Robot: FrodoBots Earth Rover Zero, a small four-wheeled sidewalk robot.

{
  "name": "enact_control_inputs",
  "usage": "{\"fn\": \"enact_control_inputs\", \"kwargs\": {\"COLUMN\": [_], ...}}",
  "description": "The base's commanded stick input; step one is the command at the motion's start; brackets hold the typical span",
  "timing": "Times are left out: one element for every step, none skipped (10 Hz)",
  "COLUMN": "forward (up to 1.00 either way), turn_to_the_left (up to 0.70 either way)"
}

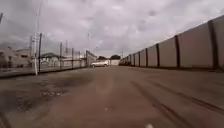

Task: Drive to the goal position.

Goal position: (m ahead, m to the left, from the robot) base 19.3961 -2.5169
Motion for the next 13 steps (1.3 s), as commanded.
{"fn": "enact_control_inputs", "kwargs": {"forward": [0.60,0.60,0.60,0.60,0.60,0.60,0.60,0.60,0.60,0.60,0.60,0.60,0.60], "turn_to_the_left": [0.00,0.00,0.00,0.00,0.00,0.01,0.06,0.11,0.10,0.02,0.00,0.00,0.00]}}
